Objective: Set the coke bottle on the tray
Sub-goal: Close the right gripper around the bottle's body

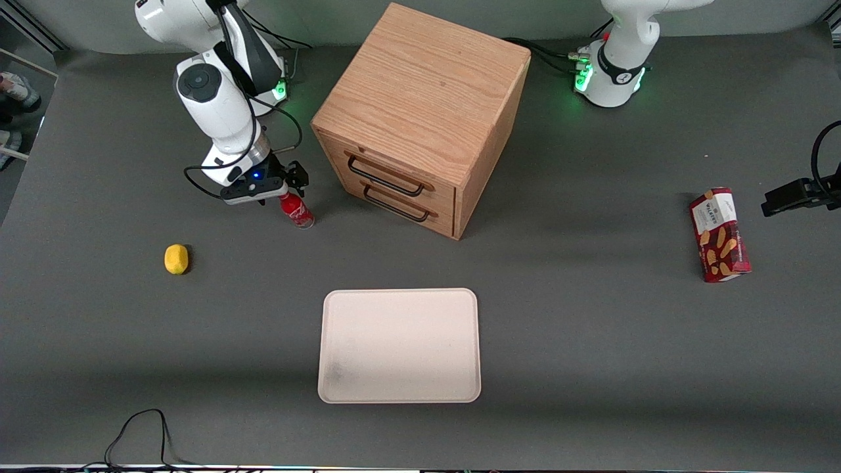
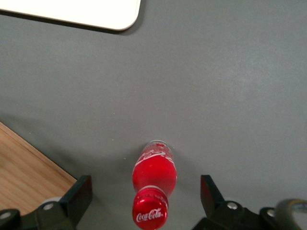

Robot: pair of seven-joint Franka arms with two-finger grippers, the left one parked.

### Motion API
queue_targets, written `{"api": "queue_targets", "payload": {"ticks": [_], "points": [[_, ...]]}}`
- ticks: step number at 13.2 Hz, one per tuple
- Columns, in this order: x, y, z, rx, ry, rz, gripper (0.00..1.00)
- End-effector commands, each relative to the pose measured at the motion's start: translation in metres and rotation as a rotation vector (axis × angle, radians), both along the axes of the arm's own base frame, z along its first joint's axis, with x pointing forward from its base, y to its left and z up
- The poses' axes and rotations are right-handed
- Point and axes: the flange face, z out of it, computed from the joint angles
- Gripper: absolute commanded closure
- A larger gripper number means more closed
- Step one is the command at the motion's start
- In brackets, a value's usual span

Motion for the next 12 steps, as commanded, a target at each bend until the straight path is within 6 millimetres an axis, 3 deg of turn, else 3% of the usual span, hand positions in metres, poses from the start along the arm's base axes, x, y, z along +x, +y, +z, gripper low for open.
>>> {"api": "queue_targets", "payload": {"ticks": [1, 5, 6, 8, 10, 12], "points": [[0.0016, -0.0018, -0.0124, -0.013, -0.009, -0.001, 0.00], [0.0006, -0.0016, -0.0145, -0.018, 0.001, 0.000, 0.00], [0.0008, -0.0016, -0.0137, -0.019, 0.002, 0.000, 0.08], [0.0009, -0.0023, -0.0145, -0.021, 0.005, -0.002, 0.45], [0.0005, -0.0018, -0.0140, -0.020, 0.005, -0.001, 0.62], [-0.0007, -0.0034, -0.0156, -0.031, 0.024, 0.001, 0.86]]}}
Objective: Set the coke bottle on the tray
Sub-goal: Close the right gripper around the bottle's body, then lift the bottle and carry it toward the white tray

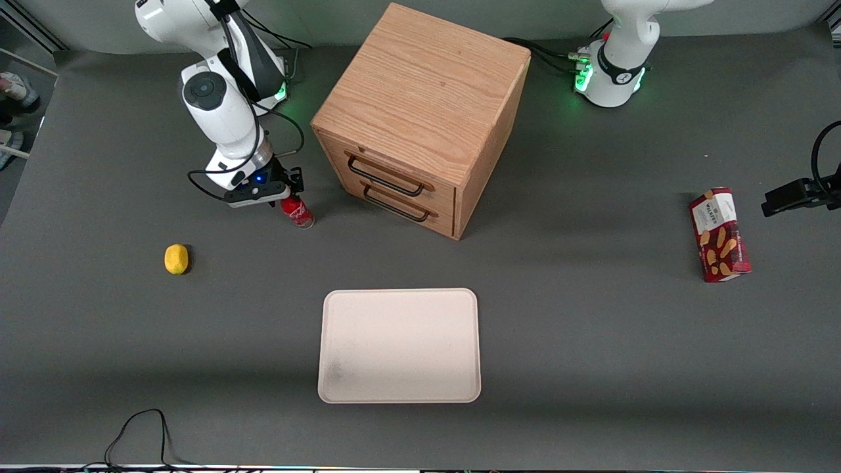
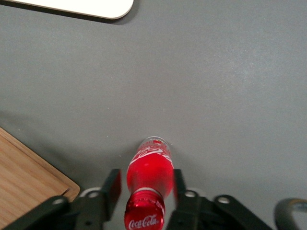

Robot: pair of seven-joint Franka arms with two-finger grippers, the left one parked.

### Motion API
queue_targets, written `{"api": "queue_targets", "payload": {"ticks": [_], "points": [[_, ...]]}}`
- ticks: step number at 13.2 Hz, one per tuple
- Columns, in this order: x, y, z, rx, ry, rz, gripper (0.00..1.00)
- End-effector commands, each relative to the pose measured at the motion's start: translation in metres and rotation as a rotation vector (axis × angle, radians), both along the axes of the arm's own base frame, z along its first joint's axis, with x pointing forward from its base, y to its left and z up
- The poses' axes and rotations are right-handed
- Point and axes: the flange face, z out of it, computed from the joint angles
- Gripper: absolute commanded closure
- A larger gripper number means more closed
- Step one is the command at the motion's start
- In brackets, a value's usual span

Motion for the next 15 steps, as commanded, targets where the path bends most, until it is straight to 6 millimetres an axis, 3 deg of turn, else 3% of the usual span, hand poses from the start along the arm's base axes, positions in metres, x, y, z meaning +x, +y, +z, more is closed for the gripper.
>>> {"api": "queue_targets", "payload": {"ticks": [1, 4, 6, 8, 10, 15], "points": [[0.000, -0.002, 0.001, -0.021, 0.006, 0.006, 0.88], [0.001, -0.003, 0.003, -0.024, 0.010, 0.008, 1.00], [0.006, -0.002, 0.009, -0.017, -0.004, 0.006, 1.00], [0.018, -0.002, 0.031, -0.028, 0.008, -0.006, 1.00], [0.035, 0.001, 0.074, -0.050, 0.038, -0.021, 1.00], [0.070, 0.000, 0.212, -0.077, 0.074, -0.019, 1.00]]}}
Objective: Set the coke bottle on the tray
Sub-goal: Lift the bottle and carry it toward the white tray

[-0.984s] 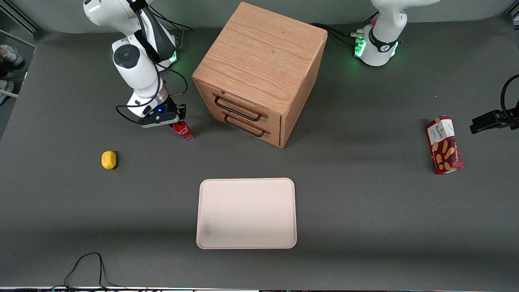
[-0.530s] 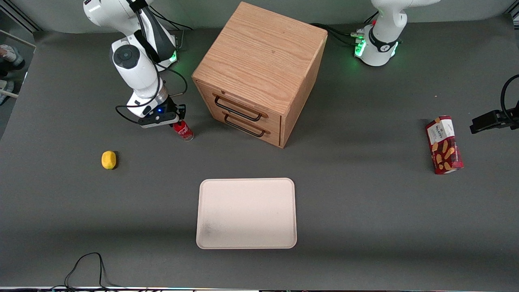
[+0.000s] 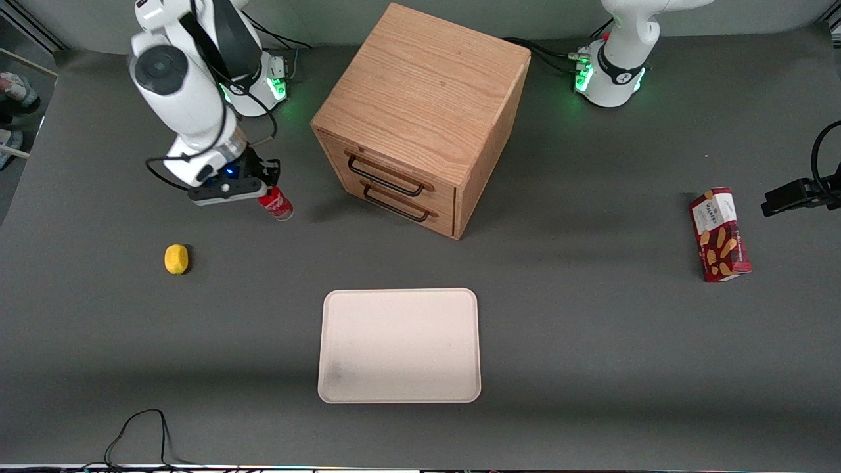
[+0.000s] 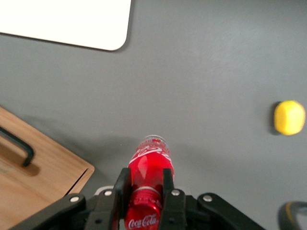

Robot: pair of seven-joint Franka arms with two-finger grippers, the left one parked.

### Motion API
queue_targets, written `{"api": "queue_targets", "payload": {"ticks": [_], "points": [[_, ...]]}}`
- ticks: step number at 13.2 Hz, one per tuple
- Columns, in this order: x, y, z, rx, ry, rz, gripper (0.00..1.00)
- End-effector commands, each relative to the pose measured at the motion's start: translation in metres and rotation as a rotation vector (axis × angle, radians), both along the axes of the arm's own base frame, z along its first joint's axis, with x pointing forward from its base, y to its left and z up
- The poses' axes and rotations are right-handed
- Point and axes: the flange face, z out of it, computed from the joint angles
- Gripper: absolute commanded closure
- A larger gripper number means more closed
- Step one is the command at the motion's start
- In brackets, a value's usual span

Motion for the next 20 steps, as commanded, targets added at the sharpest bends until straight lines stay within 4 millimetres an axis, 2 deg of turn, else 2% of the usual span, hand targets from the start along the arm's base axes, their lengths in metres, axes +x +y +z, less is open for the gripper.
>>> {"api": "queue_targets", "payload": {"ticks": [1, 3, 5, 10, 11, 15, 17, 20], "points": [[0.015, -0.005, 0.073, -0.011, -0.009, 0.005, 1.00], [0.016, -0.003, 0.106, 0.014, -0.002, -0.008, 1.00], [0.021, -0.002, 0.118, 0.039, -0.016, -0.014, 1.00], [0.080, 0.027, 0.139, 0.083, -0.068, -0.001, 1.00], [0.096, 0.032, 0.131, 0.069, -0.053, -0.006, 1.00], [0.164, 0.060, 0.124, 0.088, -0.038, -0.025, 1.00], [0.185, 0.072, 0.109, 0.084, -0.054, -0.017, 1.00], [0.211, 0.073, 0.088, 0.090, -0.079, -0.024, 1.00]]}}
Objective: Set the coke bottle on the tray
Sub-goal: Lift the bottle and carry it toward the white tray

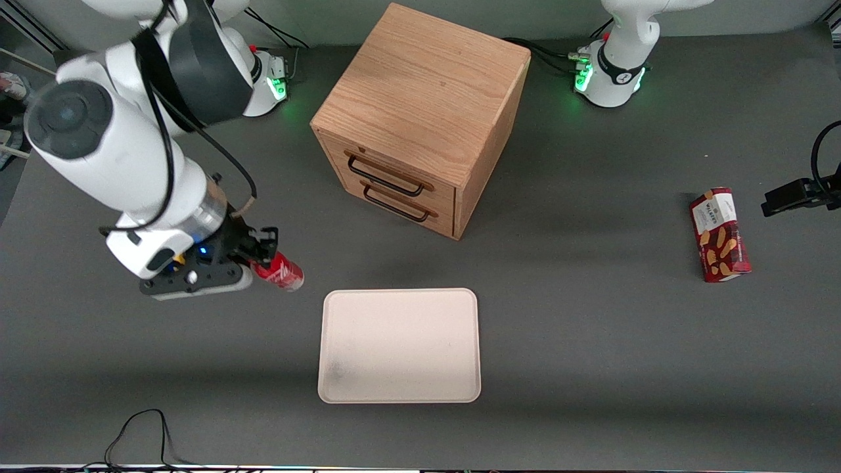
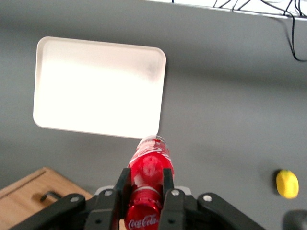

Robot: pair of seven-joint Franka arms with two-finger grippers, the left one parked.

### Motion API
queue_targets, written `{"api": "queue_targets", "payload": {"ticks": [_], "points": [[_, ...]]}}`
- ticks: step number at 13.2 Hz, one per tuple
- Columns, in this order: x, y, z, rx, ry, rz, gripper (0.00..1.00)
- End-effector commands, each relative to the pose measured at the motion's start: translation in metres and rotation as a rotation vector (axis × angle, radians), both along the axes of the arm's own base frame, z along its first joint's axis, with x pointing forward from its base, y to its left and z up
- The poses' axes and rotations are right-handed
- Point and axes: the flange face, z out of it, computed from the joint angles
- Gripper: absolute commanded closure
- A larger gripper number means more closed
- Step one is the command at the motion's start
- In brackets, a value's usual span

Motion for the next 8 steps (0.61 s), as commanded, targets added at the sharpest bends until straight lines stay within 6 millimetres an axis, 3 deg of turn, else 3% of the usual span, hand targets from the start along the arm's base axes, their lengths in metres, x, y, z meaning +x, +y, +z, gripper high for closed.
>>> {"api": "queue_targets", "payload": {"ticks": [1, 8], "points": [[0.024, 0.002, 0.001, 0.032, -0.039, 0.020, 1.00], [0.048, 0.003, -0.026, 0.113, -0.073, 0.027, 1.00]]}}
